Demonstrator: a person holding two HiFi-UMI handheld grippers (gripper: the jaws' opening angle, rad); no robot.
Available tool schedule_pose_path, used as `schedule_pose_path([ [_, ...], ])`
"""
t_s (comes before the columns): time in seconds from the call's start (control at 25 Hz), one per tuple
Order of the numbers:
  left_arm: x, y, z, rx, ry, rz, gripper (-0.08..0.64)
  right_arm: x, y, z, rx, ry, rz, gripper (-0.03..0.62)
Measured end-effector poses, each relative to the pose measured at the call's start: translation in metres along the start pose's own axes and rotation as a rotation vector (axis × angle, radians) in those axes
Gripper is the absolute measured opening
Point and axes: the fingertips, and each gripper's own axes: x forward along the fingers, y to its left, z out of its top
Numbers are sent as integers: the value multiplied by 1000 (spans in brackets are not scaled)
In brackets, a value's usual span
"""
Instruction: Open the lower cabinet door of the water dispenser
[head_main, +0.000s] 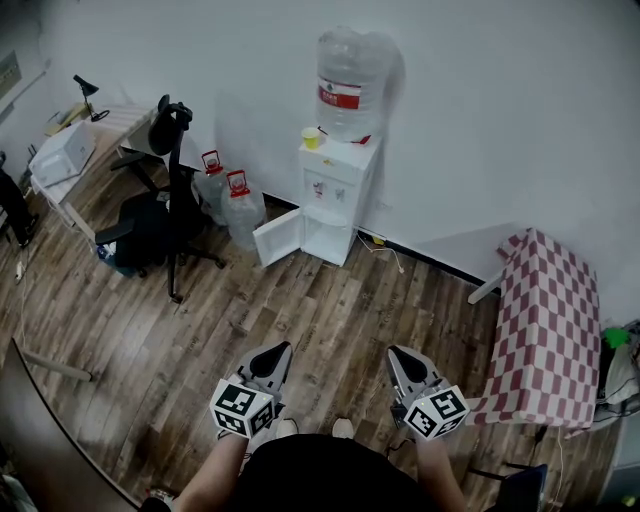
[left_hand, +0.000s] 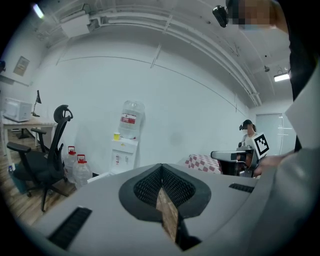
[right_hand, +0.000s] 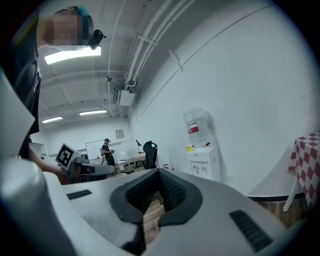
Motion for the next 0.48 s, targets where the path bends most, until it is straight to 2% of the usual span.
schedule_pose_path([
  [0.48, 5, -7, 1, 10, 1, 35, 14, -7, -13, 0, 0, -1, 13, 20],
])
